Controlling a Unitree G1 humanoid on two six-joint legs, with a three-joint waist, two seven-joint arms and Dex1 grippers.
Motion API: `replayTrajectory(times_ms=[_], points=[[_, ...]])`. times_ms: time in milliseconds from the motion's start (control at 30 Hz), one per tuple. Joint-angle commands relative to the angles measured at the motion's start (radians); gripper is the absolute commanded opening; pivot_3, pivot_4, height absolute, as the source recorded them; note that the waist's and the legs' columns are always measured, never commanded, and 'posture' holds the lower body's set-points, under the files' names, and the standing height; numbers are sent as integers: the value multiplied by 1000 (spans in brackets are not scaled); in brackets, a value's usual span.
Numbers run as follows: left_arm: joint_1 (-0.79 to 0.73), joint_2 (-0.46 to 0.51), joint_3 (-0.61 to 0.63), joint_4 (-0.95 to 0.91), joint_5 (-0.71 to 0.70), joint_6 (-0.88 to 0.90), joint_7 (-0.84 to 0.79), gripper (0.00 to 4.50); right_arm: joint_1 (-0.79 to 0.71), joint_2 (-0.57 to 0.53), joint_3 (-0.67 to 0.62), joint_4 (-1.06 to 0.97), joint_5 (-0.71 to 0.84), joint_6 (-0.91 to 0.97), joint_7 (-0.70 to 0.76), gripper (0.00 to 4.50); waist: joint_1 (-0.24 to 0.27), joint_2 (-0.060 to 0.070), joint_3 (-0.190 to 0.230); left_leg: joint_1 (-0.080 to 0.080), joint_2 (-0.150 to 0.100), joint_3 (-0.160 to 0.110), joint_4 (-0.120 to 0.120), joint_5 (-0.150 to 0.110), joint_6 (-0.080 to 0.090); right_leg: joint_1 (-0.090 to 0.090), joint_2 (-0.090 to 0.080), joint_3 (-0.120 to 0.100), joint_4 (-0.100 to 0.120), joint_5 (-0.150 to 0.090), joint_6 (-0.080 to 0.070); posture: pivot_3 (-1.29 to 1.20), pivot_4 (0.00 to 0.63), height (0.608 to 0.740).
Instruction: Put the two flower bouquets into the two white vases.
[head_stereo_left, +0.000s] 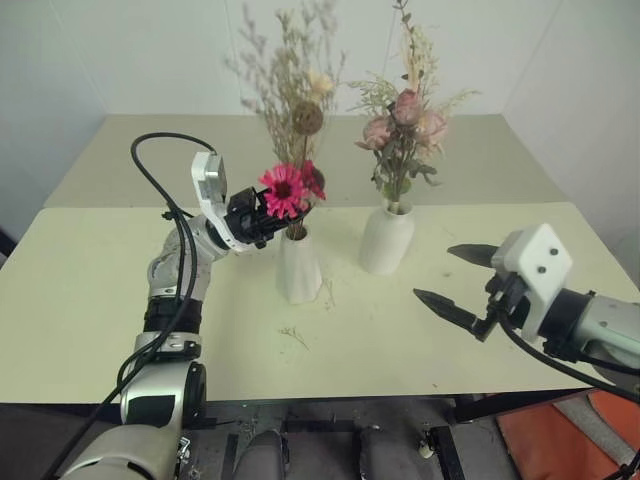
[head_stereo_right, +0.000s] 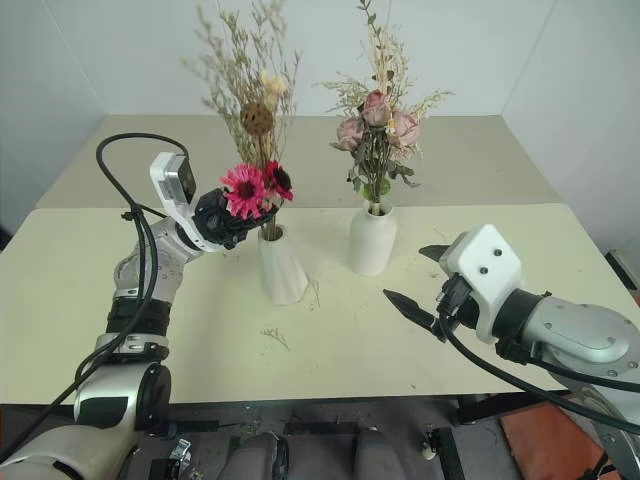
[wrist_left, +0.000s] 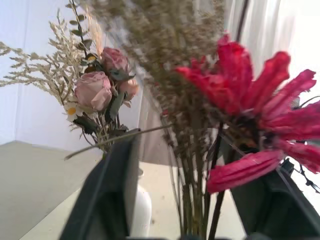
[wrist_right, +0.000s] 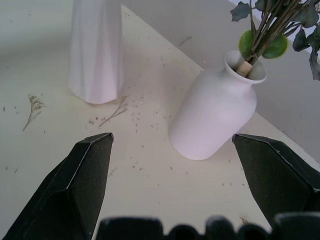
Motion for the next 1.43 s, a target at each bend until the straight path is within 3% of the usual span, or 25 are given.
replayTrajectory(times_ms=[33, 100, 333, 567, 767, 933, 1167, 1433], points=[[19, 39, -18, -54, 31, -19, 4, 3925, -16, 7, -12, -10, -19, -28, -6, 4500, 1, 0, 0, 0, 0, 0, 0, 0, 0, 0, 0, 0, 0, 0, 0, 0, 150, 740], [41, 71, -12, -79, 31, 15, 22, 4475, -16, 9, -7, -10, -27, -27, -5, 4500, 1, 0, 0, 0, 0, 0, 0, 0, 0, 0, 0, 0, 0, 0, 0, 0, 150, 740], [110, 175, 41, -179, 18, 53, 116, 4475, -27, 18, 5, -4, -42, -26, 4, 4500, 1, 0, 0, 0, 0, 0, 0, 0, 0, 0, 0, 0, 0, 0, 0, 0, 150, 740], [262, 387, 45, -328, 41, 111, 86, 4475, -43, 10, 9, 22, -58, -33, 25, 4500, -1, 0, 0, 0, 1, 0, 0, 0, 0, 0, 0, 0, 0, 0, 0, 0, 150, 740], [395, 538, 125, -358, 62, 87, 102, 4475, 9, -8, -113, 56, -41, -43, 113, 4500, 6, 0, 0, 0, 2, 1, 0, 0, 0, -1, 0, 0, 0, -1, -1, 0, 150, 740], [421, 586, 190, -415, 16, 118, 104, 4475, 87, -48, -262, 133, -51, -66, 244, 4500, 14, -1, 0, 0, 2, 1, 0, 0, 0, 0, 0, -1, -1, -1, -1, 0, 150, 740], [409, 606, 188, -440, 15, 120, 118, 4475, 187, -87, -425, 209, -64, -109, 427, 4500, 11, -1, 0, 2, 2, 2, 0, 0, 0, 1, 0, -1, 0, -1, -1, 0, 150, 740], [421, 624, 188, -411, 19, 120, 92, 4475, 183, -88, -480, 242, -38, -91, 445, 4500, 2, -1, 0, 2, 2, 2, 0, 0, 0, 1, 0, 0, 0, -1, -1, 0, 150, 740]])
